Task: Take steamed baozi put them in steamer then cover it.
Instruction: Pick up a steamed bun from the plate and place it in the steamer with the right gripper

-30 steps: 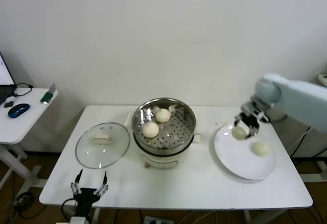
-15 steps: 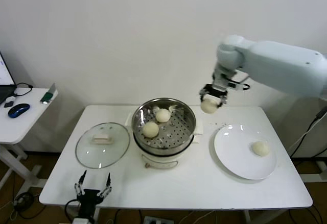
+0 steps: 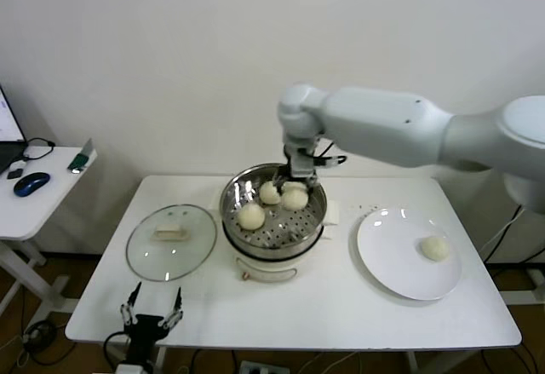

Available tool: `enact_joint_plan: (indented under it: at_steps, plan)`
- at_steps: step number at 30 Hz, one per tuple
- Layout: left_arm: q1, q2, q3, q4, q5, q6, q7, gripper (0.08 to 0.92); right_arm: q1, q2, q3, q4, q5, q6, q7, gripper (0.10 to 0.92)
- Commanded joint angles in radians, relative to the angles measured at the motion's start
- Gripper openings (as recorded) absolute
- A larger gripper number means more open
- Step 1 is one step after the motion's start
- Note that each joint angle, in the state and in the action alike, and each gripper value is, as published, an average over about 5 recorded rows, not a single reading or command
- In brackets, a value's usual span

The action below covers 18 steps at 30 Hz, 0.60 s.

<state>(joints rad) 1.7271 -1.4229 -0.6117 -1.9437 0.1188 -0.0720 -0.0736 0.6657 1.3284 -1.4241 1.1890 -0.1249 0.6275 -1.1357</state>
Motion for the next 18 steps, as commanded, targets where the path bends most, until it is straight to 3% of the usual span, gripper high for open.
enact_joint_plan:
  at_steps: [1,18]
  plan:
    - [0.001,0.002,0.002,0.003,-0.006,-0.001,0.002,0.823,-0.083,0.094,-0.02,-0.011,-0.016,0.029,0.011,0.696]
    - [-0.003,-0.001,-0.008,0.03,-0.027,-0.007,0.0,0.823,-0.107,0.075,-0.025,-0.009,-0.034,0.012,0.029,0.736]
